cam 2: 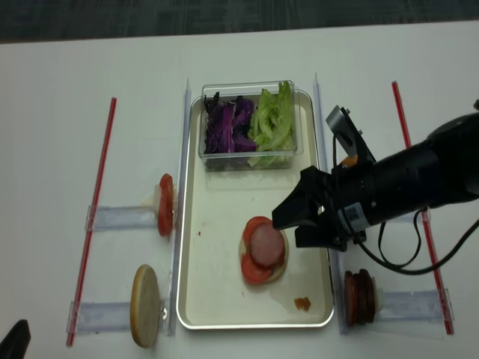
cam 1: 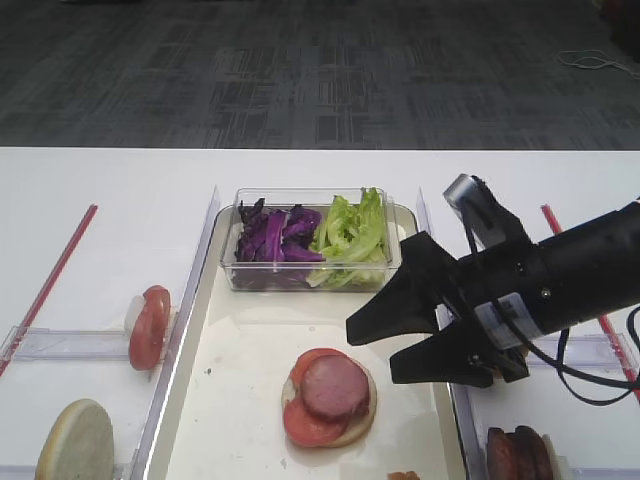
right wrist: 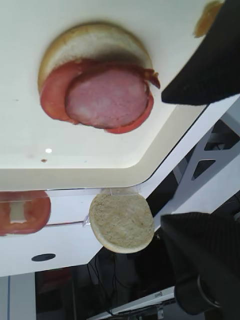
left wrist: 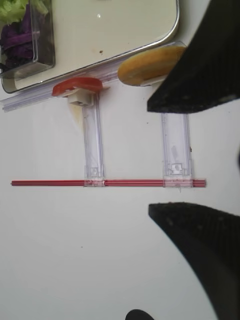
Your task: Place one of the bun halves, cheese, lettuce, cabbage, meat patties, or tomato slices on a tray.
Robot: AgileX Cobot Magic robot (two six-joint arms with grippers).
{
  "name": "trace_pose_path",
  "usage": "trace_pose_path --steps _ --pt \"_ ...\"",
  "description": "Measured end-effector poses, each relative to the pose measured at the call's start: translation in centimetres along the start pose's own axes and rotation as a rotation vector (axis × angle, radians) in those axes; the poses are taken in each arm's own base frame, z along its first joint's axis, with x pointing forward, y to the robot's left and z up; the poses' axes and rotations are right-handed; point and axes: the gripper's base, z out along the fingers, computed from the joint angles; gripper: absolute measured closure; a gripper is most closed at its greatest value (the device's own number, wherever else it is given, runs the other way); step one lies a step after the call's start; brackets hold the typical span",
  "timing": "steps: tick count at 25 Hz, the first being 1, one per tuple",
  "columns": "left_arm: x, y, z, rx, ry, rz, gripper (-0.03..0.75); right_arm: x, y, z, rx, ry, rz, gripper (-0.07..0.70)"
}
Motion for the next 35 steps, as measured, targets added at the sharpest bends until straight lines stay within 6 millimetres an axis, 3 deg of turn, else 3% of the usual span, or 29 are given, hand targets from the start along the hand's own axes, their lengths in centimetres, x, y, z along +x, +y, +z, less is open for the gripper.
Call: trace_pose_path --steps 16,35 --pt "0.0 0.0 0.0 0.0 0.0 0.0 0.306 1.5 1.4 -1.6 0.085 0.112 -0.029 0.178" --pt "0.0 0.0 0.0 0.0 0.0 0.0 0.306 -1.7 4.9 -4.5 0.347 0.235 -0.082 0.178"
